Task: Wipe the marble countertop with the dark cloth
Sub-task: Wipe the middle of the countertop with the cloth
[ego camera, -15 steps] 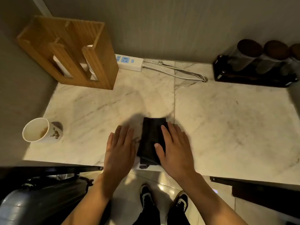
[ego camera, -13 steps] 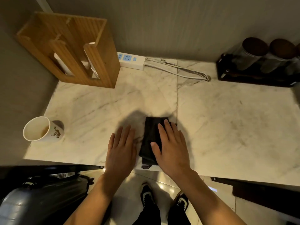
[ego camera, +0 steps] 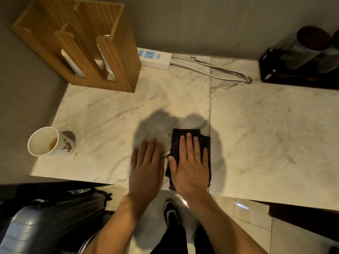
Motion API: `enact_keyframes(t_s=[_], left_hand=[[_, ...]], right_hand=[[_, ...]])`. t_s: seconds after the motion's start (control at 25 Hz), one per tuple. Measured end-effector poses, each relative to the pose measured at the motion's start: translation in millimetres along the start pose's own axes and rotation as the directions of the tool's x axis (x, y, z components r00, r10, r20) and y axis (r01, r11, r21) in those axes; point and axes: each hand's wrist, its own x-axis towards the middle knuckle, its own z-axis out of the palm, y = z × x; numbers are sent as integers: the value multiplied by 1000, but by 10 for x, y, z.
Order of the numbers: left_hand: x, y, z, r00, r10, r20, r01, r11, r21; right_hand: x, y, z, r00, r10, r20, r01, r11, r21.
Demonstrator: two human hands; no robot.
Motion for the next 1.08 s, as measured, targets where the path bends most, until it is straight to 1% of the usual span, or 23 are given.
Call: enact_keyframes(t_s=[0.24,0.4,0.6,0.68,0.84,0.96,1.08], left_hand=[[59,287,57,998,14,55,-15,1000,4],[92,452,103,998,10,61,-11,1000,18],[145,681,203,998,27,58,-28,999,15],[173,776,258,998,23,58,-23,1000,-1],[265,998,333,999,18,42,-17,999,-33],[350,1112,351,1000,-1,14,1,999,-45],[434,1204,382,1000,19,8,-19,999,-27]], right_hand=[[-180,522,-94,988,-149,39,150,988,-38],[-238,995,-211,958,-274,87,281,956,-83],[-141,1461,-370,917,-364,164,390,903,-178],[-69,1563,-413,897,-398,190,431,883,-186],[149,1679,-443,886,-414,211,452,872,-186],[356,1737,-455,894,-407,185,437,884,-168],[602,1782,-469,906,-392,157,415,896,-157]])
